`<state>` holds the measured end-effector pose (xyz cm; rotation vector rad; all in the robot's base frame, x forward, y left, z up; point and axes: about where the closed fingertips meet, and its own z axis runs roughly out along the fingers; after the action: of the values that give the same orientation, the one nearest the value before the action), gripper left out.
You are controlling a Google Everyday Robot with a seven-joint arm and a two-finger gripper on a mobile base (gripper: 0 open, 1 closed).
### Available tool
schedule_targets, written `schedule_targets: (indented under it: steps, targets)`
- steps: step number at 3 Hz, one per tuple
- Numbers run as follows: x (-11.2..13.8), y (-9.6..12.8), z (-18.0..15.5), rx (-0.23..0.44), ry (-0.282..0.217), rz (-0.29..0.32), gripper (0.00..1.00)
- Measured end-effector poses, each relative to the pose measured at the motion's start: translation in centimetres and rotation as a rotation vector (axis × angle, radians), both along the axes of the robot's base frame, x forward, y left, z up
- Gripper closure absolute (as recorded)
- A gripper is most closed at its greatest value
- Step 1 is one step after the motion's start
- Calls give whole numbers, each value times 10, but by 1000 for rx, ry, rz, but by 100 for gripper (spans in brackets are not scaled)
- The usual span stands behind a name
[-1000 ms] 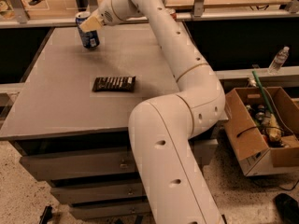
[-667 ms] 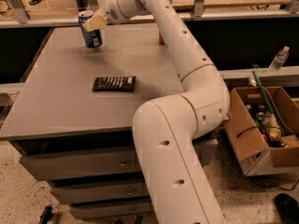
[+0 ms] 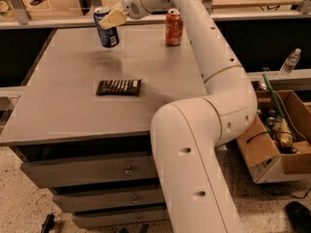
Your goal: Move pepsi can near rxbar chocolate
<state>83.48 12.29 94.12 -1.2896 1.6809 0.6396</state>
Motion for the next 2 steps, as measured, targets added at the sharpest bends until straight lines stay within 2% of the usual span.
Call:
schedule_targets:
  steps: [2]
  targets:
    - [-17,-47,23,-2,-8,-8,100]
